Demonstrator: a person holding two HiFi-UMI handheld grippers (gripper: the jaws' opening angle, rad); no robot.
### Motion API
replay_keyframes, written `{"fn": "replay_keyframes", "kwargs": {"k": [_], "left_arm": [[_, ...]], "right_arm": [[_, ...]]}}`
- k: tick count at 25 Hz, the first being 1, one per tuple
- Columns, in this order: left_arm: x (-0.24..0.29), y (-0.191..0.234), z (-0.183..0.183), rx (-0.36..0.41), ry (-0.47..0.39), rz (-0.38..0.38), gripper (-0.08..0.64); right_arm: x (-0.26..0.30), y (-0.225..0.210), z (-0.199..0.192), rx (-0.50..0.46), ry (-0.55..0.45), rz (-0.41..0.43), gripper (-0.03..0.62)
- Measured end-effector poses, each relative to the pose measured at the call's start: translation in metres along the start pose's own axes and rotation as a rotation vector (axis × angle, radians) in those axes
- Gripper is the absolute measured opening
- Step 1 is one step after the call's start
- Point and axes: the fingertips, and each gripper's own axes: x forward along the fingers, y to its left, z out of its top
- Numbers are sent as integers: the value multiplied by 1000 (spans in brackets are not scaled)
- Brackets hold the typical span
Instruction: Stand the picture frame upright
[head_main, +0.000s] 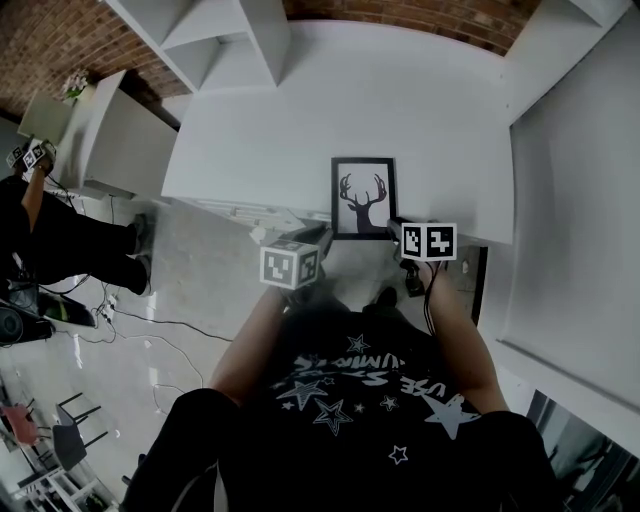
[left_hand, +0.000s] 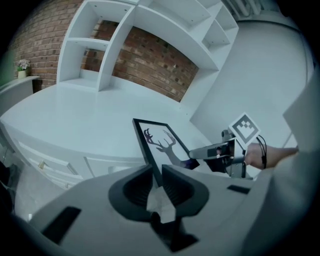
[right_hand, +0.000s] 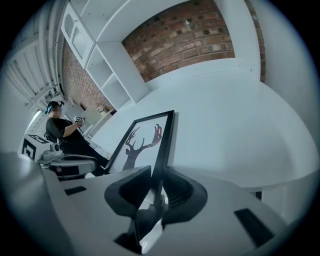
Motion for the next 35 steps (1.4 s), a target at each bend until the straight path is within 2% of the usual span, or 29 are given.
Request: {"fn": "replay_keyframes", "kwargs": {"k": [3, 9, 14, 18, 24, 27, 35], "left_arm": [[3, -6, 3, -43, -12, -45, 146], [11, 0, 0, -80, 31, -60, 204], [21, 8, -6, -124, 91, -41, 213], [26, 12, -7, -159, 112, -54, 213], [36, 13, -11, -157, 151, -65, 208], [39, 10, -12, -156, 162, -74, 181], [42, 9, -9, -173, 158, -84, 144]], "right_arm": [[-2, 3, -4, 8, 0, 9, 84], [-4, 7, -9, 14, 2, 14, 84], [-6, 8, -14, 32, 5, 27, 83], [-5, 9, -15, 34, 5, 32, 84], [-5, 9, -15, 48, 1, 33, 84], [-5, 9, -15, 53, 4, 38, 84], [-5, 9, -16, 68, 15, 55, 81]]}}
